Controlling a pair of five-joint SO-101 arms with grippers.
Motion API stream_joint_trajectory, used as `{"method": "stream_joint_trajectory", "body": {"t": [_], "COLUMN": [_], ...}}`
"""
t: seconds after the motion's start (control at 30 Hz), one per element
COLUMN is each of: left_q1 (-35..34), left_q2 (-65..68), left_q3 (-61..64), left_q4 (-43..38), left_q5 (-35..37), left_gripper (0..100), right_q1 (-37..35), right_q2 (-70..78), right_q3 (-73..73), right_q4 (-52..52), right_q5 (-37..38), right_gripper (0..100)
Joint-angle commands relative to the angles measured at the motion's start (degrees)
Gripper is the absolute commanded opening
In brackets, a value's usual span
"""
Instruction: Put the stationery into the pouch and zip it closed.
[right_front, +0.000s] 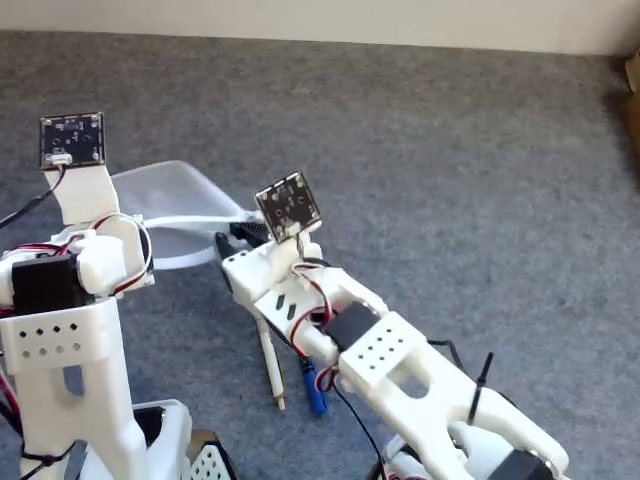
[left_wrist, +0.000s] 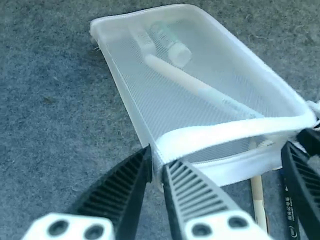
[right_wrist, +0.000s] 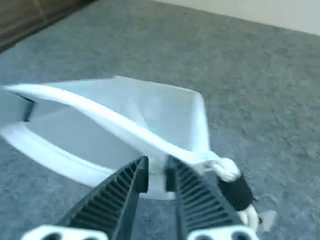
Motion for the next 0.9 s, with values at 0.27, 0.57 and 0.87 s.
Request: {"method": "stream_joint_trajectory", "body": {"t": [0.27, 0.57, 0.87], "left_q1": [0.75, -4.44, -9.8], "left_q2": [-0.04, -0.13, -0.13], "left_q3": [-1.1, -1.63, -1.54], "left_q4": [-0.88, -1.41, -2.29], "left_q5": [0.35, 0.79, 0.97], "left_gripper": [1, 1, 1], "right_q1": [0.75, 7.96, 8.4], "right_q2": [-20.62, -32.92, -22.11], "right_q3": [-2.77, -2.95, -7.69], "right_q4": [14.2, 25.8, 32.75], "right_q5": [6.51, 6.68, 6.59], "right_gripper": [0.9, 1.0, 1.0]}}
